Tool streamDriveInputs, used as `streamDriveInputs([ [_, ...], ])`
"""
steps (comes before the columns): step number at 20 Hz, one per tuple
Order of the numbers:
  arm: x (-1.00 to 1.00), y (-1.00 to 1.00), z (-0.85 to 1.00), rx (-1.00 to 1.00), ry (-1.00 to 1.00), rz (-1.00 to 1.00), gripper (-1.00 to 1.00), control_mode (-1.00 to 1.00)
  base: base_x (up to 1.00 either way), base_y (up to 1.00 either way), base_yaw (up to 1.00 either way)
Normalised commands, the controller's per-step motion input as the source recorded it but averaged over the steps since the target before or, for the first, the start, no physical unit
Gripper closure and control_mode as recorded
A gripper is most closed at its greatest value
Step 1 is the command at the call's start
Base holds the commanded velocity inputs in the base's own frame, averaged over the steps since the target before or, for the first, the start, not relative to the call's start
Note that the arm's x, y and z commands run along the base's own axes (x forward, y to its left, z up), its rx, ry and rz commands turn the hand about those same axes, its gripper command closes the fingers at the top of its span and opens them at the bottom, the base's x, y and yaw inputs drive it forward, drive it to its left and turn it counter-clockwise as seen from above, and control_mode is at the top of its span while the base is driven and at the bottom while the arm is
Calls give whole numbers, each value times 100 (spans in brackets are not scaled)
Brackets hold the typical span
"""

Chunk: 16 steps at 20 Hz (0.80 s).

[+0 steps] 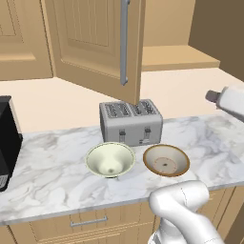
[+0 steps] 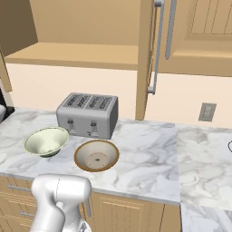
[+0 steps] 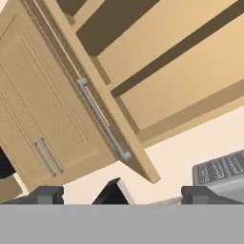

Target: Open the cabinet. Pick the bowls from the counter and place them in the cabinet. Then close the cabinet.

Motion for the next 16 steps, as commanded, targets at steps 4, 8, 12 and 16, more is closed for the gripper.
streamDriveInputs([
  [4, 3, -37, 0, 25, -3, 0, -100, -100, 0, 0, 0],
  [8, 40, -6, 0, 20, 0, 0, -100, -100, 0, 0, 0],
  [12, 79, 0, 0, 9, 0, 0, -100, -100, 0, 0, 0],
  [16, 75, 0, 0, 9, 0, 0, -100, -100, 0, 0, 0],
])
